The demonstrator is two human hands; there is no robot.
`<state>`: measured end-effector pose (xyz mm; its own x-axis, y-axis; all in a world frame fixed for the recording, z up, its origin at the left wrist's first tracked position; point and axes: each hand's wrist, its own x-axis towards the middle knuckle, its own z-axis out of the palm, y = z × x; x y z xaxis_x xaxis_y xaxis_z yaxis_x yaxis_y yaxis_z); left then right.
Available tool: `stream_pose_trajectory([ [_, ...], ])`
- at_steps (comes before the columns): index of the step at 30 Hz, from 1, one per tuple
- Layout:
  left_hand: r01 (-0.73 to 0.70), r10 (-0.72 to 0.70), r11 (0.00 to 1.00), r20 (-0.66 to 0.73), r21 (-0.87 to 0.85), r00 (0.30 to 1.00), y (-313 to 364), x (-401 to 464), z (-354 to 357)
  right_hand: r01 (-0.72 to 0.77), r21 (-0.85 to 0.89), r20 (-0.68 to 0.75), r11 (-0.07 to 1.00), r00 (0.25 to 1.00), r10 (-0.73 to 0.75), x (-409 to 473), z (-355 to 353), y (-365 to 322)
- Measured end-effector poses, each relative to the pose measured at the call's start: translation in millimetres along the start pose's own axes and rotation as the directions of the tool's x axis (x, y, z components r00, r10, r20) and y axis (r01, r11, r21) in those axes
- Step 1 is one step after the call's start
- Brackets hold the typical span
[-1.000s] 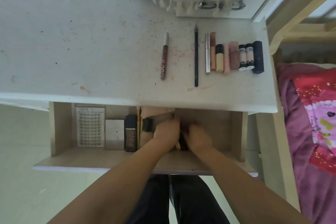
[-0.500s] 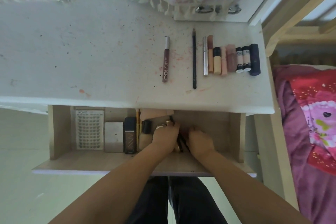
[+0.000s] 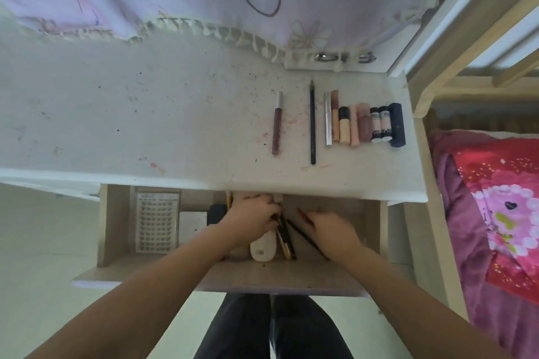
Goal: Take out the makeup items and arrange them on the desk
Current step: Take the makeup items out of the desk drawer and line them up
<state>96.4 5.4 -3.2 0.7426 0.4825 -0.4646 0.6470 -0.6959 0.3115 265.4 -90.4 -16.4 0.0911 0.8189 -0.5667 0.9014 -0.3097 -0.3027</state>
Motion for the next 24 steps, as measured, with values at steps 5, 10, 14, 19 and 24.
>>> stream_pose_trajectory([
  [5,0.056,-0.124,0.820,-0.081,-0.569,0.989,-13,-38,-75,0.131,0.247,-0.007,0.960,0.991,-0.134,-35,-86,-20],
  [10,0.056,-0.269,0.598,-0.135,-0.799,0.954,-41,-13,-152,0.122,0.413,-0.300,0.903,0.954,0.008,-4,-167,-44],
  [14,0.218,-0.271,0.685,0.034,-0.695,0.962,-65,40,-183,0.031,0.286,-0.312,0.958,0.948,0.062,51,-191,-71],
  [19,0.335,-0.350,0.834,0.049,-0.439,0.936,-58,95,-174,-0.087,0.053,-0.312,0.995,0.945,0.100,93,-180,-81],
  [24,0.284,-0.391,0.793,-0.093,-0.540,0.916,-42,113,-160,-0.107,0.013,-0.330,0.994,0.938,0.105,104,-172,-72],
])
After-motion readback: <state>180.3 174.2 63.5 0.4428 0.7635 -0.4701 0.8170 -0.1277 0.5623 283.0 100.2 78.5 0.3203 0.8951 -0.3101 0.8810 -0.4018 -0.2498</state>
